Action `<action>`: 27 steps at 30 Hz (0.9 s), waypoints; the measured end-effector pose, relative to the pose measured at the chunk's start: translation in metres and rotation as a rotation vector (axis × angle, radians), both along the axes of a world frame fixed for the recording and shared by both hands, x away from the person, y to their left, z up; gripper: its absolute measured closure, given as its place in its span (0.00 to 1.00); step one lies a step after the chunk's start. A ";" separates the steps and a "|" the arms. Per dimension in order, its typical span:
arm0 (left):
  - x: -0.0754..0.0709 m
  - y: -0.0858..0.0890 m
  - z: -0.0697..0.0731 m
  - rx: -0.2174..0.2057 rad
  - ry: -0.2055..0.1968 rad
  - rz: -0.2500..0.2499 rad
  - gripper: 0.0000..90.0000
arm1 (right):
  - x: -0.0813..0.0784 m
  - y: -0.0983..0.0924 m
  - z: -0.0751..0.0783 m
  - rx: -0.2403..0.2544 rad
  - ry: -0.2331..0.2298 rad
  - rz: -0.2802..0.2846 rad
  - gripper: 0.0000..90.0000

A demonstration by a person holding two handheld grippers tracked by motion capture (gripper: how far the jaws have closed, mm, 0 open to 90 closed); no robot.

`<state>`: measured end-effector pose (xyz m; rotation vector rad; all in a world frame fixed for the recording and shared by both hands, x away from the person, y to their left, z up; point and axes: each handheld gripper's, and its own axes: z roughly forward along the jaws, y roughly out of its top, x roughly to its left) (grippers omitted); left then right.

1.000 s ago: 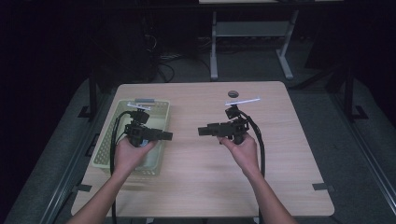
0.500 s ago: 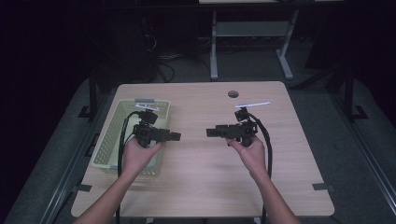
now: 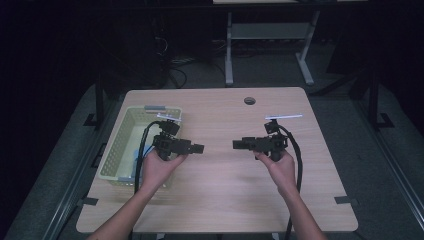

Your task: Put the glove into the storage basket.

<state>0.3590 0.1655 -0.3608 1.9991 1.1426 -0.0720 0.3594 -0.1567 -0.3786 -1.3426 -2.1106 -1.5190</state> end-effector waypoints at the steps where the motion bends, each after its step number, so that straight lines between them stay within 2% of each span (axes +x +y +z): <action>1: 0.000 -0.001 0.000 -0.002 -0.002 -0.004 0.34 | -0.001 -0.002 -0.001 0.004 0.005 0.000 0.37; 14: -0.003 -0.017 -0.008 -0.040 -0.015 -0.010 0.31 | -0.006 -0.022 -0.009 -0.008 0.021 -0.025 0.37; 27: -0.011 -0.040 -0.022 -0.021 -0.018 -0.053 0.30 | -0.014 -0.045 -0.022 -0.007 0.037 -0.053 0.36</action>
